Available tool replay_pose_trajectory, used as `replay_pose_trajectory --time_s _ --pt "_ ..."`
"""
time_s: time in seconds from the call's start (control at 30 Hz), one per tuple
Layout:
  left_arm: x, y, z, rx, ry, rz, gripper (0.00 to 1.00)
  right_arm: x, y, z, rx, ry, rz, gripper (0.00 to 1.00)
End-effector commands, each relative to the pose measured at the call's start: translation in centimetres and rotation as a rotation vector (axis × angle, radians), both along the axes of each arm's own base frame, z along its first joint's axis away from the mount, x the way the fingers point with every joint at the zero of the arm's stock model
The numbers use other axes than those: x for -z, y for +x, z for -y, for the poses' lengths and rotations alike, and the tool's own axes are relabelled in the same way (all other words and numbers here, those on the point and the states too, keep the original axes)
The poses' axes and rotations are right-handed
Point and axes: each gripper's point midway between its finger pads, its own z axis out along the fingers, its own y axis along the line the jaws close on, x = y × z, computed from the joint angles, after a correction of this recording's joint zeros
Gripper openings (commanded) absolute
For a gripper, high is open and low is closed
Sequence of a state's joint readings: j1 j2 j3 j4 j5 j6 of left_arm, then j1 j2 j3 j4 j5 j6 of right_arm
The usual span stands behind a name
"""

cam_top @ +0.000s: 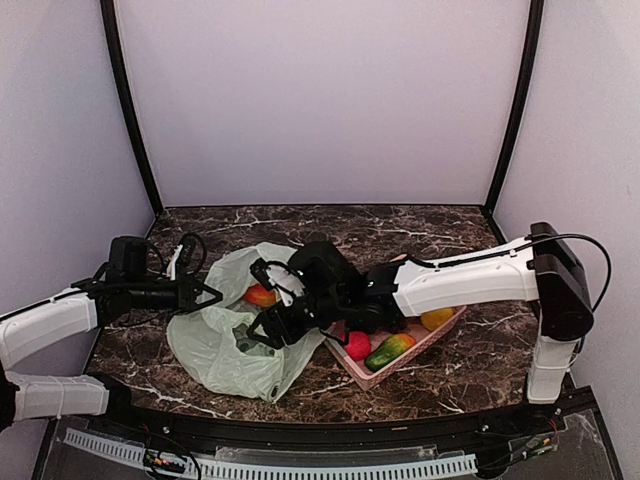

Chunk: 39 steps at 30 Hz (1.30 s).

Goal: Untie the knot of the plastic bag and take out the fruit
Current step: Reach into the gripper in the takeout bag.

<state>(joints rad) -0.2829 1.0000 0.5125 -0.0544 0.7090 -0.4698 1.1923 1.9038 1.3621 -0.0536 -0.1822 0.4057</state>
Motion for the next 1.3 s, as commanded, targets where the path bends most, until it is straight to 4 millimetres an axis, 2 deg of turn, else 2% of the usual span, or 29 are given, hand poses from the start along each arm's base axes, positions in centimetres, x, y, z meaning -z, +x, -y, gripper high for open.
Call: replay_pose_trajectory --time_s 0.0,0.07,0.17,0.37,0.5,0.6,0.73,0.93,1.13,1.27 --pt "0.7 -0.9 0.1 0.038 0.033 0.017 0.01 -4.6 1.1 0.0 0.044 0.056 0.084 0.69" --pt "0.6 -0.9 0.2 0.044 0.038 0.025 0.01 -5.2 1.4 -0.2 0.043 0.056 0.098 0.69" --pt "0.4 -0.9 0.2 0.053 0.043 0.045 0.01 -5.6 2.3 -0.3 0.057 0.044 0.134 0.62" --pt "0.2 -1.0 0.2 0.062 0.048 0.058 0.01 -5.6 5.9 -0.7 0.119 0.008 0.211 0.45" --pt "0.0 -0.9 0.3 0.065 0.046 0.061 0.01 -4.1 8.0 -1.6 0.126 -0.043 0.287 0.38" --pt "-0.1 -0.8 0.4 0.065 0.046 0.062 0.01 -1.8 9.5 -2.1 0.117 -0.094 0.323 0.33" --pt "0.0 -0.4 0.3 0.044 0.045 0.049 0.01 0.8 10.4 -2.1 0.082 -0.148 0.384 0.31" --pt "0.0 0.3 0.3 0.002 0.028 0.029 0.01 3.9 10.3 -1.5 0.015 -0.224 0.463 0.29" --pt "-0.5 0.6 0.8 0.010 -0.017 0.041 0.01 5.5 11.2 -1.7 -0.019 -0.278 0.532 0.30" --pt "-0.5 0.5 1.0 0.025 -0.025 0.035 0.01 5.7 12.3 -2.4 -0.030 -0.274 0.546 0.40"
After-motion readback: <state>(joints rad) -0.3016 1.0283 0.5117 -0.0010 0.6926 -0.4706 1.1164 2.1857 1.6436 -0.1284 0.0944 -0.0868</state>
